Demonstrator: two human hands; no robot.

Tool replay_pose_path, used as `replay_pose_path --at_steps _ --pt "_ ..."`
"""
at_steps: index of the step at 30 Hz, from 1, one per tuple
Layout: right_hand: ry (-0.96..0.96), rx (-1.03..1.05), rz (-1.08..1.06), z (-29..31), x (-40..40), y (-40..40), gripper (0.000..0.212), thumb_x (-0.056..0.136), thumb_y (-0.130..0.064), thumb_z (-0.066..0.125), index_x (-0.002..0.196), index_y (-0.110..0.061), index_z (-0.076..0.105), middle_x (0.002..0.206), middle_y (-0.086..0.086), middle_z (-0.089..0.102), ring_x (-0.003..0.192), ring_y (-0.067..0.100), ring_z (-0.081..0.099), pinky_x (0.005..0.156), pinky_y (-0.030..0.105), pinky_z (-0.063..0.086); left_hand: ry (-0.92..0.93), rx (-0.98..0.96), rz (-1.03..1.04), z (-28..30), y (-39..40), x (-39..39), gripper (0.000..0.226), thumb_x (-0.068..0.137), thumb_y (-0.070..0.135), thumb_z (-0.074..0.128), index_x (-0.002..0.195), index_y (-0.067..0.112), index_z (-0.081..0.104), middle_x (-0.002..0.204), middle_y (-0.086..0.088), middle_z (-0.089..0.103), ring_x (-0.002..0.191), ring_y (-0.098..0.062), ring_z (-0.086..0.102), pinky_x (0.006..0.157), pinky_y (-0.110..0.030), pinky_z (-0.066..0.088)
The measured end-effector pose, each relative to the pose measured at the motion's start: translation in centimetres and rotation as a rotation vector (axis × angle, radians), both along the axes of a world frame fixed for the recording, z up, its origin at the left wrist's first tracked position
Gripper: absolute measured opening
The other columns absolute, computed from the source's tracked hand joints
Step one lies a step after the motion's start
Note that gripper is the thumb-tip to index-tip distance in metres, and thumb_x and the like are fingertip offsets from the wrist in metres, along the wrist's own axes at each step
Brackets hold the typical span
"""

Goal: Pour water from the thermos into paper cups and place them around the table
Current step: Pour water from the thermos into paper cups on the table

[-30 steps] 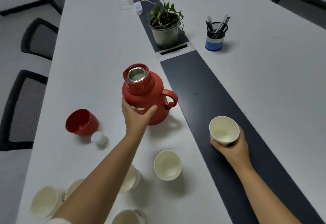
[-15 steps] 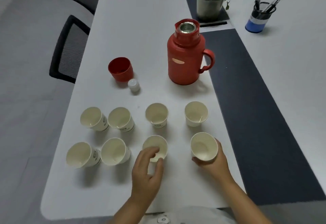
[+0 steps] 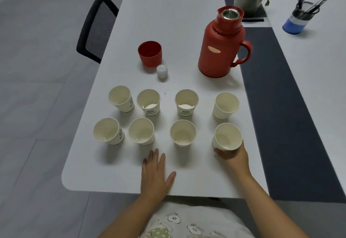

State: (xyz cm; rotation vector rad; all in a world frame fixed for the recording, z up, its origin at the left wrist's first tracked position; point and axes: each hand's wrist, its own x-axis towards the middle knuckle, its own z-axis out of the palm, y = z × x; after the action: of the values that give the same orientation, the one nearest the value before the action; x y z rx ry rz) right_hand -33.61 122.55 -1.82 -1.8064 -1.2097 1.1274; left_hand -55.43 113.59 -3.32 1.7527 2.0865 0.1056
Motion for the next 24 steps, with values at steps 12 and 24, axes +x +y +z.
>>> replay_pose_path --at_steps 12,24 --pt "-0.043 -0.009 0.096 0.1 0.8 -0.7 0.070 0.064 -0.006 0.077 0.120 -0.027 0.039 0.114 -0.011 0.049 0.106 0.014 0.047 0.085 0.029 0.035 -0.298 0.177 0.033 2.1 -0.1 0.6 0.065 0.087 0.032 0.057 0.139 0.007 0.027 0.147 -0.002 0.013 0.142 -0.024 0.009 0.112 -0.030 0.012" --pt "-0.174 0.193 -0.070 6.3 7.4 11.2 0.044 0.083 -0.016 0.060 0.124 -0.014 0.044 0.130 0.007 0.048 0.119 0.020 0.044 0.094 0.031 0.036 -0.519 0.506 -0.022 11.6 19.6 6.6 0.065 0.081 0.031 0.060 0.134 0.001 0.036 0.142 -0.017 0.037 0.131 -0.022 0.032 0.103 -0.028 0.023"
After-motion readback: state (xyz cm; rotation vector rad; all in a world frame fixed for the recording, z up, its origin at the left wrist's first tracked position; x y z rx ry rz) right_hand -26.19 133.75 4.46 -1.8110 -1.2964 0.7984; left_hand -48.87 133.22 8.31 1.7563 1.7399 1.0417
